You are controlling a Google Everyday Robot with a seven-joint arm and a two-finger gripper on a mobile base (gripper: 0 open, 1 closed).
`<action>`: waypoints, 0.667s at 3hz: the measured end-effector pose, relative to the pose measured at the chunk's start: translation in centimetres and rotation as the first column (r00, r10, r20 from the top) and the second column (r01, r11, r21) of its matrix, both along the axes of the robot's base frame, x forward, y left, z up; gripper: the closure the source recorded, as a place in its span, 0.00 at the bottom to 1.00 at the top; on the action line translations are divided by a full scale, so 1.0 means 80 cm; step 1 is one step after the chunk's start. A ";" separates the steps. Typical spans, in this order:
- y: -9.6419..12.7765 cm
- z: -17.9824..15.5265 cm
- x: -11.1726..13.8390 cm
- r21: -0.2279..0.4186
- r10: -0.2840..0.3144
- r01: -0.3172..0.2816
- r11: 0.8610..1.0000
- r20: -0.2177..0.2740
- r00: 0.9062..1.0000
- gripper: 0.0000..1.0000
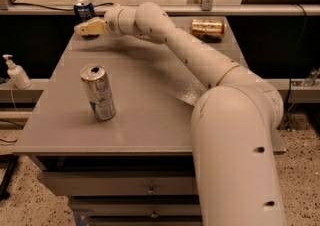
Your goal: Pick pepsi can
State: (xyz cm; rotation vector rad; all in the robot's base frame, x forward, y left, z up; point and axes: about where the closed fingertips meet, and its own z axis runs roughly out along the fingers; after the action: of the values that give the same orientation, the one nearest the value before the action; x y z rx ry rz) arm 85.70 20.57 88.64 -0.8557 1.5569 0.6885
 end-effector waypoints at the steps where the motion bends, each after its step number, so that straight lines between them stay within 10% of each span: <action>1: 0.034 0.008 0.010 0.012 0.028 -0.028 1.000 -0.013 1.000 0.00; 2: 0.065 0.000 0.008 0.009 0.066 -0.066 0.998 -0.062 0.996 0.17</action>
Offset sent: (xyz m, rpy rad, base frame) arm 0.0080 0.0765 -0.0038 0.0007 0.1277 0.1062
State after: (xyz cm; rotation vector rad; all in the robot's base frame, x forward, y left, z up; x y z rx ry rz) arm 86.31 25.77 88.67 -0.8910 1.5868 0.7744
